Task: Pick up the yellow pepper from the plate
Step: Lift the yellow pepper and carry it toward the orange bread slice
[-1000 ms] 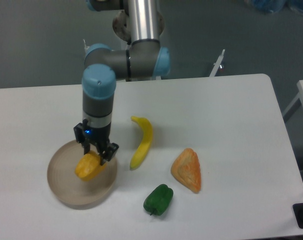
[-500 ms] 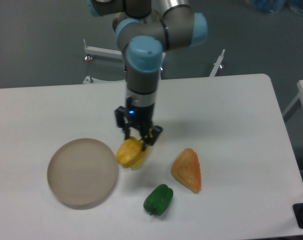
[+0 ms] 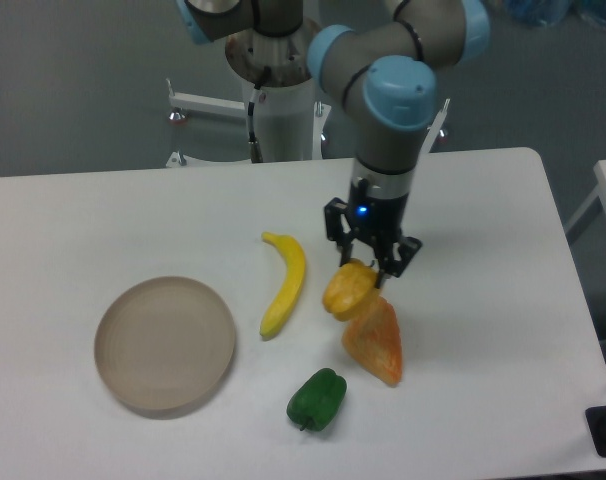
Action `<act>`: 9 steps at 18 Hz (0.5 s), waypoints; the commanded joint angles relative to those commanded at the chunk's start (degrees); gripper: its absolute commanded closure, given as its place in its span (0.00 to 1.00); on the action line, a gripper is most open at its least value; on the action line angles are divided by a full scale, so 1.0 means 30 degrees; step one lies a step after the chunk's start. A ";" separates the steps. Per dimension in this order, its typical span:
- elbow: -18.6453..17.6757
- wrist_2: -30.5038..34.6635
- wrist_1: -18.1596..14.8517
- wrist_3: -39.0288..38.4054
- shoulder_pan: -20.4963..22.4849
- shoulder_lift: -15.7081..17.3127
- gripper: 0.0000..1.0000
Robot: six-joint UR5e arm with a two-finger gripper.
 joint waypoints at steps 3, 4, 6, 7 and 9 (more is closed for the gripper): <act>0.0381 0.0265 -0.0030 0.0030 0.0175 -0.0381 0.50; 0.0614 0.0265 -0.0001 0.0001 0.0176 -0.0557 0.50; 0.0967 0.0265 -0.0059 0.0000 0.0205 -0.0763 0.50; 0.1026 0.0294 -0.0059 0.0000 0.0205 -0.0822 0.50; 0.1085 0.0294 -0.0059 0.0000 0.0321 -0.0910 0.50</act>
